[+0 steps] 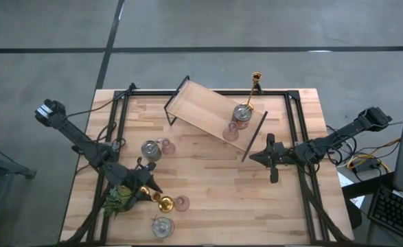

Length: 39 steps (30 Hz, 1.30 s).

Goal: Pick & Place candle stick holders
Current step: Put the right gold candle holder on the shelf aligned with the other gold candle holder

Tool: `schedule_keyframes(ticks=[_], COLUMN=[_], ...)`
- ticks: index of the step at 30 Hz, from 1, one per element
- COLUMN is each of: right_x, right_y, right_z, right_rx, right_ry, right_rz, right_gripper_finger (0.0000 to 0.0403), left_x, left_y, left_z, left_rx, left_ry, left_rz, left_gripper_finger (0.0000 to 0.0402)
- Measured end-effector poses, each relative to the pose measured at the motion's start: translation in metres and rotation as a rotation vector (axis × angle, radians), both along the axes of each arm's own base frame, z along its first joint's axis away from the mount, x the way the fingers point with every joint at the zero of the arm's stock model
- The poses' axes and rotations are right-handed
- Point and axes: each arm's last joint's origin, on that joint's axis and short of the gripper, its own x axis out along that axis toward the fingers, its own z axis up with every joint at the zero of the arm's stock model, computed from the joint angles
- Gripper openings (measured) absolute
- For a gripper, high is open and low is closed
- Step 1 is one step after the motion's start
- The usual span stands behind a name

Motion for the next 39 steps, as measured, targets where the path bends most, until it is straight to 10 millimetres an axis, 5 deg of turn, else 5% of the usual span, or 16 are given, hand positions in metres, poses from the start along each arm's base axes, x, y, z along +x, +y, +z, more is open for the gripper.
schedule_keyframes(ticks=[14,24,39], right_x=[0.000,0.000,0.000], right_y=[0.000,0.000,0.000], right_z=[0.000,-0.001,-0.001], right_rx=[0.003,0.006,0.013], right_ry=[0.001,0.004,0.004], right_rz=[-0.001,-0.001,-0.001], right_gripper_finger=[0.0008,0.0008,0.0008], left_x=[0.000,-0.001,-0.017], left_y=[0.000,-0.001,0.013], left_z=[0.001,0.000,0.021], left_rx=[0.056,0.022,-0.042], left_ry=[-0.040,-0.005,-0.078], left_rz=[-0.021,-0.067,-0.024], left_gripper_finger=[0.0007,0.0006,0.0082])
